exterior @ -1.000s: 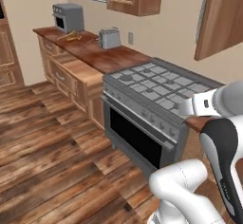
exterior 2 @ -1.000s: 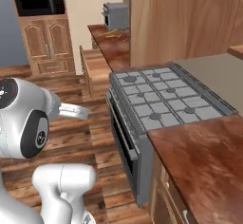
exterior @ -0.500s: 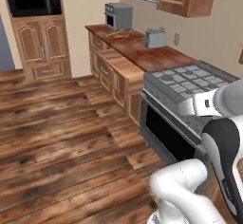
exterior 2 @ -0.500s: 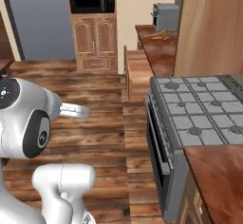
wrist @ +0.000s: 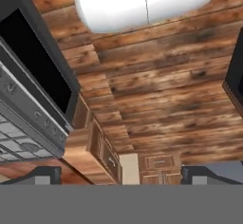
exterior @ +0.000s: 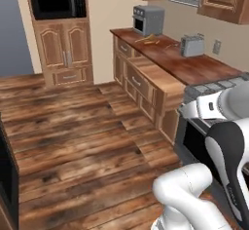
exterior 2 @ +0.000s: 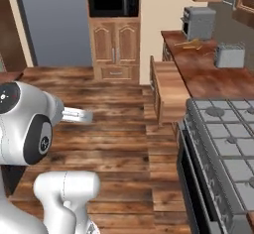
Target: Organize the utensils by type. Pick up the wooden spoons from the counter and place them in the open cabinet. Then pick up the metallic utensils from the counter and place them in the open drawer.
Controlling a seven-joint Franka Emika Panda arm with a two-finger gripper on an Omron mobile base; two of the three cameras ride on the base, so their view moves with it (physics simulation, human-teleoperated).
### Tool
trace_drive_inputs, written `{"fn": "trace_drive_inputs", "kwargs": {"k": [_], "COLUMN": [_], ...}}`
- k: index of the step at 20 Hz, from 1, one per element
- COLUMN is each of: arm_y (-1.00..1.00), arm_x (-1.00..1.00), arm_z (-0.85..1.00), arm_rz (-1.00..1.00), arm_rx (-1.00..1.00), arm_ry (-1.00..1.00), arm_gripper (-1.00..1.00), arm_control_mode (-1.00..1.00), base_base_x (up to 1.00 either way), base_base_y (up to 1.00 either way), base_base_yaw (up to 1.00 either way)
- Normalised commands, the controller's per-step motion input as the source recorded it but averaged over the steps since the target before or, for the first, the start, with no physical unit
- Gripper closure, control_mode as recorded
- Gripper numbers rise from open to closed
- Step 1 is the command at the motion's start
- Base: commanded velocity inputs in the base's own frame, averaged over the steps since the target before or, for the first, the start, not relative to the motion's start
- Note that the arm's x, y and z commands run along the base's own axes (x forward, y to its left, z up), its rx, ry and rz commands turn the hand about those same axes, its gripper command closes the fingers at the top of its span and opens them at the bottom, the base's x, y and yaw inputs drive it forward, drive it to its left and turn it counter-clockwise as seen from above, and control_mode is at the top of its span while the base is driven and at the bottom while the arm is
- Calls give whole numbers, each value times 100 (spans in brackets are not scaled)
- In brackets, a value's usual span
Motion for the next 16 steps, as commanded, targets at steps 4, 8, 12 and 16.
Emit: {"fn": "trace_drive_inputs", "kwargs": {"k": [4,8,12,16], "arm_y": [0,0,0,0], "arm_x": [0,0,0,0], "arm_z": [0,0,0,0], "arm_rz": [0,0,0,0], "arm_rx": [0,0,0,0], "arm_ry": [0,0,0,0], "arm_gripper": [-100,-100,-100,-100], "arm_control_mode": [100,100,100,100], "base_base_x": [92,89,85,83], "base_base_y": [65,62,60,58], "base_base_yaw": [0,-1,-4,-7]}}
